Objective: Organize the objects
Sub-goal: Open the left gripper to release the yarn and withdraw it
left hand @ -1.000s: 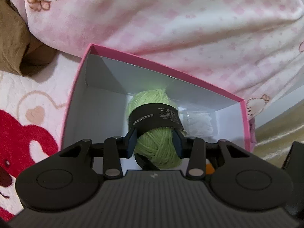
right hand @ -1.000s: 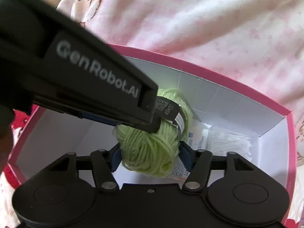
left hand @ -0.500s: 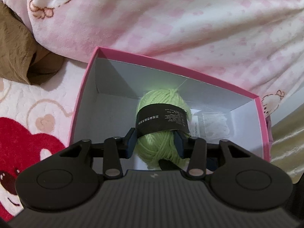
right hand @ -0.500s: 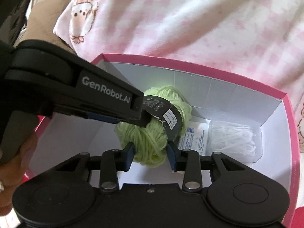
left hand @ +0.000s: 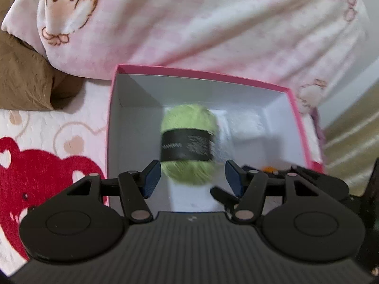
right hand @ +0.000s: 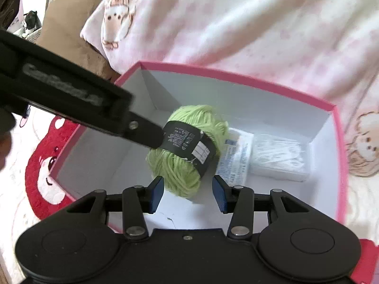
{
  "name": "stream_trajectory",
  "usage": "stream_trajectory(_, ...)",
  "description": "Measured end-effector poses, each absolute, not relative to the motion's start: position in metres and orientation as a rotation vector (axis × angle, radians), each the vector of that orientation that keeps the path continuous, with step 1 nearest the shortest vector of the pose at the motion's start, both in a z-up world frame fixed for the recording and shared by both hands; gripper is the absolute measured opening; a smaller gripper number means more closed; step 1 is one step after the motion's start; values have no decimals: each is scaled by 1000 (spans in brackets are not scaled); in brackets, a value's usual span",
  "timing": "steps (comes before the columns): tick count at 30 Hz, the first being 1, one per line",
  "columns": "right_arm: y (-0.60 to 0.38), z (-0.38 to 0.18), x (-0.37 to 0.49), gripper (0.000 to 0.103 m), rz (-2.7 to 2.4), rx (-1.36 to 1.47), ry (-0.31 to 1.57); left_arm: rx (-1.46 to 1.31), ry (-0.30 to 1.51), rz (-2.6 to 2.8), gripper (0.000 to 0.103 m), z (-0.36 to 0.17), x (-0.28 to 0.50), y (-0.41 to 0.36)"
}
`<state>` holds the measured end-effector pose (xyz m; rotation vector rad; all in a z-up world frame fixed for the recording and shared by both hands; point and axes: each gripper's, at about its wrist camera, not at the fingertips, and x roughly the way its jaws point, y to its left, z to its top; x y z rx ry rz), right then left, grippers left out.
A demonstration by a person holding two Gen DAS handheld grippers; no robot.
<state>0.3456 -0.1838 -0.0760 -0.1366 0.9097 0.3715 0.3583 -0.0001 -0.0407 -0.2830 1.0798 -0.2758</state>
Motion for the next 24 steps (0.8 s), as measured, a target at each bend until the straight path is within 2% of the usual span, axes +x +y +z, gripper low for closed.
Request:
stream_trajectory(6, -193, -21, 322, 51, 361, -131, 879, -166, 1048, -279, 66, 12, 326, -5)
stream_trajectory(14, -211, 55, 256, 69, 369, -149, 843, -118, 1036, -358, 73, 76, 265, 1)
stream_trajectory(19, -219, 86, 212, 77, 396, -152, 802, -74, 1027, -395, 76, 97, 225, 2)
stream_trajectory(24, -225, 97, 172, 79, 416, -152, 794, -42, 1052, -425, 77, 97, 188, 5)
